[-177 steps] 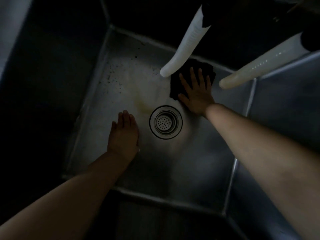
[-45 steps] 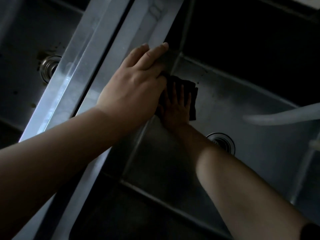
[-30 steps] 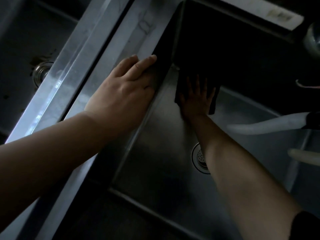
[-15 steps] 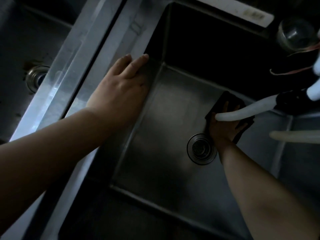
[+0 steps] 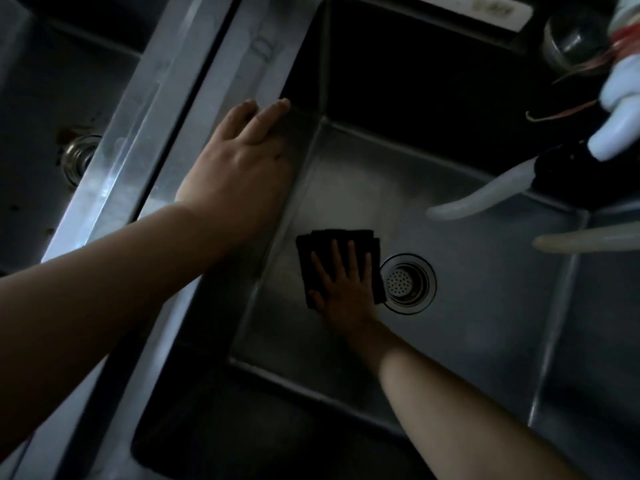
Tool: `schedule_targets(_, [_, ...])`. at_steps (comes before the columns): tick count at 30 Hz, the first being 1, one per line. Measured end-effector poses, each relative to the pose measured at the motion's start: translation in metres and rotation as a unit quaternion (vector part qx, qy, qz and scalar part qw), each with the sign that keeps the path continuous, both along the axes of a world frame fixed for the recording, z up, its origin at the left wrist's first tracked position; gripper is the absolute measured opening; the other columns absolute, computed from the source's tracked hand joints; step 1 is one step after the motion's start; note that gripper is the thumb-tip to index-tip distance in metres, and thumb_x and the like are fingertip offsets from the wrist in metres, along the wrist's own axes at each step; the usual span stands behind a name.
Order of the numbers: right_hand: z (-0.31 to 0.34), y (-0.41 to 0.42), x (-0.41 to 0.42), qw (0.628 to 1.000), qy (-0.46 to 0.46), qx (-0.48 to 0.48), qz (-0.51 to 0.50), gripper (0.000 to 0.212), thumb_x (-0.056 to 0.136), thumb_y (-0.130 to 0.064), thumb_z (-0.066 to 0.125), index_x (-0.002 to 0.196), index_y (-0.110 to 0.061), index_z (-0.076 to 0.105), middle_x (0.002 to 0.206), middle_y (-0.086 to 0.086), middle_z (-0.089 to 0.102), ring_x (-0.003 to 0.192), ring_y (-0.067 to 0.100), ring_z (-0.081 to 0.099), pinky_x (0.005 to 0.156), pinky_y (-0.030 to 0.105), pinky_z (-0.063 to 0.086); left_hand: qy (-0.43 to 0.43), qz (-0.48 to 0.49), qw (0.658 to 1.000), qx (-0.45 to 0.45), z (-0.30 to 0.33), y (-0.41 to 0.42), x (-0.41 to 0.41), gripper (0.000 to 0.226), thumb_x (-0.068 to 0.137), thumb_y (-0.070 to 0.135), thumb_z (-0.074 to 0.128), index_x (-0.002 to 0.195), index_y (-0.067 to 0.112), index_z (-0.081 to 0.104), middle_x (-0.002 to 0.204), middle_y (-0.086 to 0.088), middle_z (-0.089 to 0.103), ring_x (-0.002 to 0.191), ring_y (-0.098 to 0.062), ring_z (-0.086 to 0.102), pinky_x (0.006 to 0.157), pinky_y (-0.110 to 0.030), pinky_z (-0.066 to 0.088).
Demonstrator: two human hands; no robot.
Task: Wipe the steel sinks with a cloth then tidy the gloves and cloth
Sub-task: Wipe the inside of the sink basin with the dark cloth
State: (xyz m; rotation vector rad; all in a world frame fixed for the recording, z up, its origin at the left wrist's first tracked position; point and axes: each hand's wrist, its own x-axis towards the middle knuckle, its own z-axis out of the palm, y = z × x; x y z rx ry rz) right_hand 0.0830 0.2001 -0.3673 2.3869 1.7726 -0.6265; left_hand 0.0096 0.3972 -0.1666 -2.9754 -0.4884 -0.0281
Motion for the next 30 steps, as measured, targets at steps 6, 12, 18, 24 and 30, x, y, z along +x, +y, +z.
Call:
schedule_targets(6, [0.009,-0.043,-0.005,0.994,-0.017,0.024,0.104,0.071,0.075,-0.057,0.065,0.138,-0.032,0.044,0.145,0.009,0.042,0.133,0.039,0.036,0.102,0.062,0.027,0.074,-0.039,0.996,0.036,-0.003,-0.016,0.006,0.026,0.087,0.018,0.052,0.102,0.005,0.068,0.12,-0.017,0.063,0.139,-0.034,0.031,0.115,-0.052,0.018])
schedule_targets(12, [-0.01,-0.001,0.043,0.998,-0.015,-0.002,0.059,0.07,0.092,-0.055,0.036,0.144,-0.039,-0.009,0.159,0.005,-0.002,0.143,0.036,-0.01,0.107,0.055,-0.018,0.187,0.035,0.976,-0.11,-0.045,-0.073,0.018,0.042,0.092,0.035,0.037,0.127,0.015,0.051,0.141,-0.008,0.045,0.144,-0.025,0.013,0.114,-0.04,0.013])
schedule_targets(18, [-0.013,-0.004,0.128,0.995,-0.047,0.004,-0.093,0.065,0.095,-0.056,0.025,0.148,-0.036,-0.005,0.159,0.005,-0.006,0.144,0.033,-0.011,0.11,0.053,-0.014,0.285,0.089,0.927,-0.226,-0.109,-0.117,-0.006,0.047,0.096,0.036,0.036,0.14,0.018,0.035,0.149,-0.01,0.031,0.136,-0.024,0.03,0.107,-0.034,0.029])
schedule_targets(24, [-0.007,-0.089,0.154,0.983,-0.052,-0.01,-0.173,0.066,0.094,-0.054,0.029,0.148,-0.031,0.0,0.158,0.011,-0.001,0.143,0.037,-0.009,0.112,0.053,-0.008,0.383,0.074,0.885,-0.253,-0.138,-0.131,-0.023,0.069,0.096,0.021,0.038,0.151,0.017,-0.003,0.158,-0.012,-0.013,0.146,-0.03,-0.006,0.118,-0.04,0.001])
schedule_targets(30, [0.0,-0.174,0.096,0.99,-0.053,-0.004,-0.132,0.069,0.085,-0.051,0.033,0.145,-0.018,0.03,0.149,0.023,0.028,0.137,0.048,0.017,0.11,0.06,0.011,0.371,0.077,0.889,-0.256,-0.146,-0.129,-0.027,0.063,0.098,0.017,0.03,0.15,0.019,-0.006,0.157,-0.011,-0.016,0.145,-0.029,-0.009,0.118,-0.039,0.001])
